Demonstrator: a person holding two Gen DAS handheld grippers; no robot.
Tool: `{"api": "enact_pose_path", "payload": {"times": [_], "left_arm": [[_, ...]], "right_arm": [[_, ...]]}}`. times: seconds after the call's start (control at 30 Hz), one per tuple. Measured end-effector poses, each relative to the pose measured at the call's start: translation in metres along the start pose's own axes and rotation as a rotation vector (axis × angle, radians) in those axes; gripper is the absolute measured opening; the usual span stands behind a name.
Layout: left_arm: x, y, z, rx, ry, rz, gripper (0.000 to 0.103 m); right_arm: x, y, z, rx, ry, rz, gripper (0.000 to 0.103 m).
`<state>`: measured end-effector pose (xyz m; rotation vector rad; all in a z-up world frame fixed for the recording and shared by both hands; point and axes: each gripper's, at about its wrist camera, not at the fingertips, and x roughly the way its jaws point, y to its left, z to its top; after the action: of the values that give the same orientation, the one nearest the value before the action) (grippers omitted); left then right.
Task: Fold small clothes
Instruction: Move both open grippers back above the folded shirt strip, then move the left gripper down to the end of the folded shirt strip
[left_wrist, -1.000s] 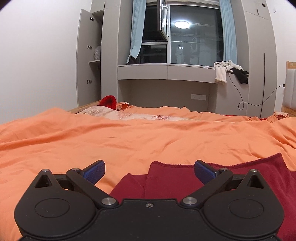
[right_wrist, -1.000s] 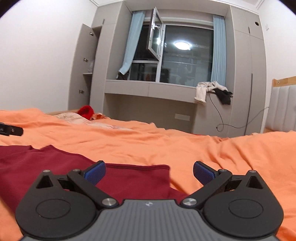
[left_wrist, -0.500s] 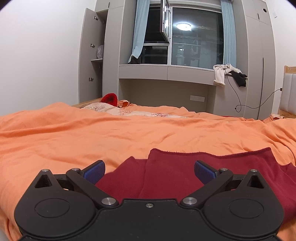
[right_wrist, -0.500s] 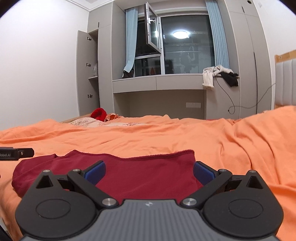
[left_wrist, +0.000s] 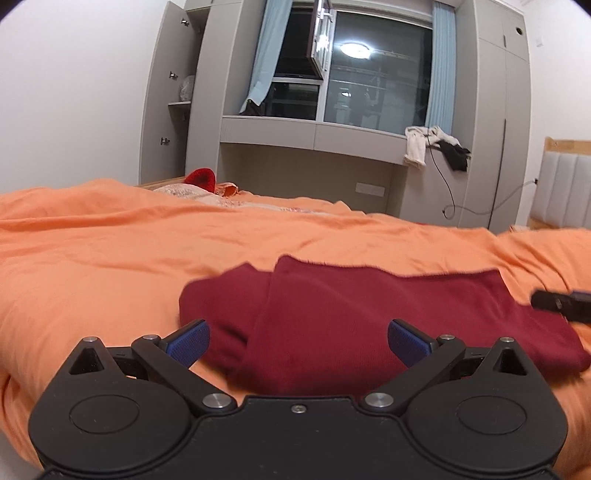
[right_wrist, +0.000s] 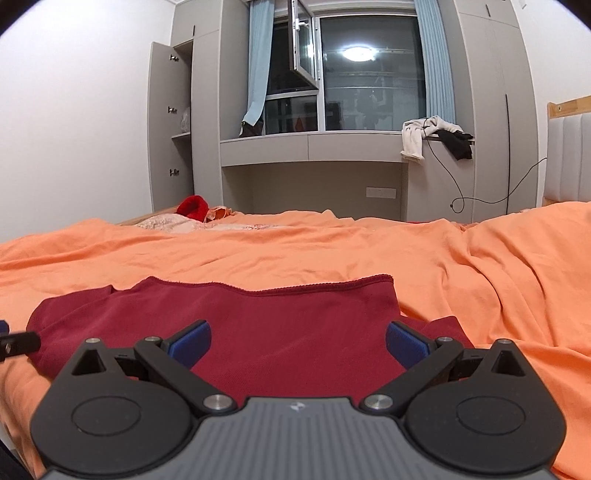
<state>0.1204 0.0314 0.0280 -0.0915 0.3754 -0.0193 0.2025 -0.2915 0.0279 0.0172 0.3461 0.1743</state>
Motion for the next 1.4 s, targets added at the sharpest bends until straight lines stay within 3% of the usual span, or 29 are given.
{"api": "enact_pose_path", "payload": {"times": [0.63, 0.97, 1.27, 1.4], "left_arm": [[0.010, -0.003, -0.022, -0.071, 0.147, -0.156, 0.102], [0.018, -0.006, -0.024, -0.093, 0.175, -0.162, 0.102], [0.039, 0.018, -0.012, -0.283, 0.215, -0.166, 0.102], [0.057, 0.023, -0.002, -0.317, 0.254, -0.171, 0.102]], "right_arm": [[-0.001, 0.008, -0.001, -0.049, 0.013, 0.011, 0.103], [0.001, 0.009, -0.003, -0.054, 0.025, 0.010, 0.103], [0.006, 0.009, -0.007, -0.055, 0.040, 0.002, 0.103], [0.008, 0.009, -0.008, -0.052, 0.046, 0.003, 0.103]]}}
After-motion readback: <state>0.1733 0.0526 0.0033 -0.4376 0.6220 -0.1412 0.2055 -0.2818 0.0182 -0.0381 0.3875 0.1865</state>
